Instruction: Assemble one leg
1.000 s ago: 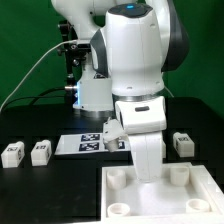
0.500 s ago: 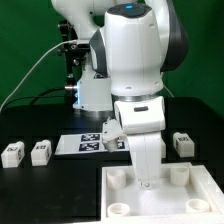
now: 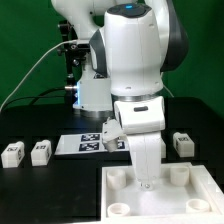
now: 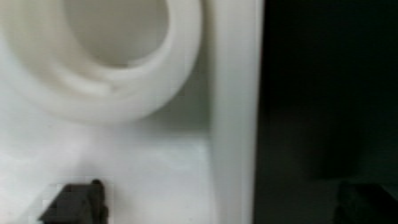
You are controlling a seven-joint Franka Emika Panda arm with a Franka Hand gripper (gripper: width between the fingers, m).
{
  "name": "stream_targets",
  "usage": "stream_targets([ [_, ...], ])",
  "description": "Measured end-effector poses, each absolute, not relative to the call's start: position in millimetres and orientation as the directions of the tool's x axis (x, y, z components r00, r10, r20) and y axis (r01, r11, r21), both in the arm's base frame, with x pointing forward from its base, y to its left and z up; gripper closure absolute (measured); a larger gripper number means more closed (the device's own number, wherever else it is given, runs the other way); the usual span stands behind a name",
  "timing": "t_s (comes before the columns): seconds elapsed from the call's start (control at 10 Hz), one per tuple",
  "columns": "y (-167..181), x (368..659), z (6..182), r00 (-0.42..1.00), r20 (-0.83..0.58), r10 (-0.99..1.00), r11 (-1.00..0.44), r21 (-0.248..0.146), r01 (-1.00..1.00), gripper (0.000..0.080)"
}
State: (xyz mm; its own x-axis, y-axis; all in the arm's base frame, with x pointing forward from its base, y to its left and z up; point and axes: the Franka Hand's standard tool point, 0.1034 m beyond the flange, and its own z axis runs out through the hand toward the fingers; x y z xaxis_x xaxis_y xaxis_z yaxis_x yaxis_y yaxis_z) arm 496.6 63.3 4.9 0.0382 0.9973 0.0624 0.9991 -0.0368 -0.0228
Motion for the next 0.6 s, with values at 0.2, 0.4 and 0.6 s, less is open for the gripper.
stream_targets([
  [0.2, 63, 498, 7.5, 0.043, 0.062, 0.997, -0.042, -0.019, 0.999, 0.0151],
  [0.4, 68, 497, 35.5, 0.145, 0.051, 0.988, -0.145, 0.0, 0.989, 0.0151],
  [0.6, 91, 487, 48.7, 0.26, 0.058, 0.964, -0.261, 0.015, 0.965, 0.0151],
])
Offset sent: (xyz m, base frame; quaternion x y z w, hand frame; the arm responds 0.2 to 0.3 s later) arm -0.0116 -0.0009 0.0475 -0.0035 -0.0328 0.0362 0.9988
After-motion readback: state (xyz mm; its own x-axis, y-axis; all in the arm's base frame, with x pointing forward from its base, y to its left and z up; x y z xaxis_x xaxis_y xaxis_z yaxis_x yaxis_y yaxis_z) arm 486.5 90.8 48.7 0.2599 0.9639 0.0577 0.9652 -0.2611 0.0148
